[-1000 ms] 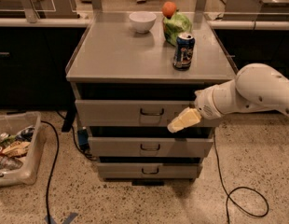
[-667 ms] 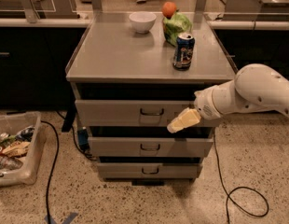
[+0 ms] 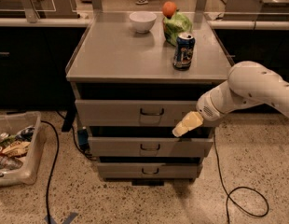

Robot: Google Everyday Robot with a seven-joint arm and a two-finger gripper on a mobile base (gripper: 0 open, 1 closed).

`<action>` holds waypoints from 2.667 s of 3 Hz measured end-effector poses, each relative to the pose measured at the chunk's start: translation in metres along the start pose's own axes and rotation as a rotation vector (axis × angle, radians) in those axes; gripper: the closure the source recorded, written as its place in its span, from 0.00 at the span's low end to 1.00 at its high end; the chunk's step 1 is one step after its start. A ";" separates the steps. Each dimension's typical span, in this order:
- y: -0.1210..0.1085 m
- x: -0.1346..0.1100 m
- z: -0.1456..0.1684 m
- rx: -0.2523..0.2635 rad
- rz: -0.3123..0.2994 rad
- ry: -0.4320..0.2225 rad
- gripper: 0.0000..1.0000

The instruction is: Open top drawer

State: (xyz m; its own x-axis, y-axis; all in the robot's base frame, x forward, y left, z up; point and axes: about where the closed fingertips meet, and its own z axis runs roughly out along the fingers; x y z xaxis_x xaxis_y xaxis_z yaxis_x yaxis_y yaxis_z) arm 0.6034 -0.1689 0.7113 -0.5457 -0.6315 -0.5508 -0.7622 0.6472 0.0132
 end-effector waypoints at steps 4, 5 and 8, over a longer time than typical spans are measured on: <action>-0.024 -0.020 0.045 -0.062 -0.001 0.041 0.00; -0.024 -0.019 0.045 -0.062 0.000 0.041 0.00; -0.021 -0.014 0.042 -0.066 0.027 0.048 0.00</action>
Offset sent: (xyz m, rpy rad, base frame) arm 0.0615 0.0277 -0.0030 -0.0352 -0.0265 0.0866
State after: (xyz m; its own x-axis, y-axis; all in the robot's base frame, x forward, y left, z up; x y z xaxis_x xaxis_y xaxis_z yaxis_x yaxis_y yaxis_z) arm 0.6421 -0.1556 0.6838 -0.5810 -0.6350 -0.5091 -0.7675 0.6356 0.0832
